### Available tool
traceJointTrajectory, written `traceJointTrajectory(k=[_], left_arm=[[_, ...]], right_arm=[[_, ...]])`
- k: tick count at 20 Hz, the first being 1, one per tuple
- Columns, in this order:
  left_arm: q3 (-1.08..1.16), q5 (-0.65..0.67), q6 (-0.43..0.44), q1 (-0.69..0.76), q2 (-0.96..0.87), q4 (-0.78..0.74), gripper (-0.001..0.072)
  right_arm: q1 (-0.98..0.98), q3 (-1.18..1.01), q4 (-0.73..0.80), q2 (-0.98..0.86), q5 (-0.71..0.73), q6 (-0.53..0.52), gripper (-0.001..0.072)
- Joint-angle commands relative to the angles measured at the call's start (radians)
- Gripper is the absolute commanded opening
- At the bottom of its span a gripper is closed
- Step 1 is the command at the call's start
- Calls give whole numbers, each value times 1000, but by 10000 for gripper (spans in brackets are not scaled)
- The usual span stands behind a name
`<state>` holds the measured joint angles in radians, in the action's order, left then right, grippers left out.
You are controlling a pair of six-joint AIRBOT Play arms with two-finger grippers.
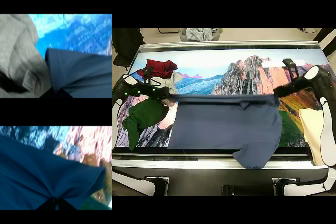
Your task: Fold the shirts.
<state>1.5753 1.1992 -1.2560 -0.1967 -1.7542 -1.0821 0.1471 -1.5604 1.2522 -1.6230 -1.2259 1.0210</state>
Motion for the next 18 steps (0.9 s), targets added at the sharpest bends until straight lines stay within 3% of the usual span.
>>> traceJointTrajectory(k=[1,6,11,12,13,14,18], left_arm=[[-29,212,11,-5,-13,-63,21],[-150,228,-11,-2,-13,-74,22],[-171,266,-27,-2,-10,-70,29],[-165,292,-26,-3,-6,-70,113],[-154,319,-28,-10,2,-70,326],[-150,322,-59,-25,25,-69,350],[-255,323,-113,-114,188,-76,351]], right_arm=[[-3,72,75,24,-217,5,47],[-3,264,13,24,-60,23,46],[0,285,-13,31,-27,36,53],[0,274,-11,38,-27,46,131],[0,254,-11,51,-39,45,337],[0,228,5,70,-83,31,440],[0,223,271,192,-262,34,440]])
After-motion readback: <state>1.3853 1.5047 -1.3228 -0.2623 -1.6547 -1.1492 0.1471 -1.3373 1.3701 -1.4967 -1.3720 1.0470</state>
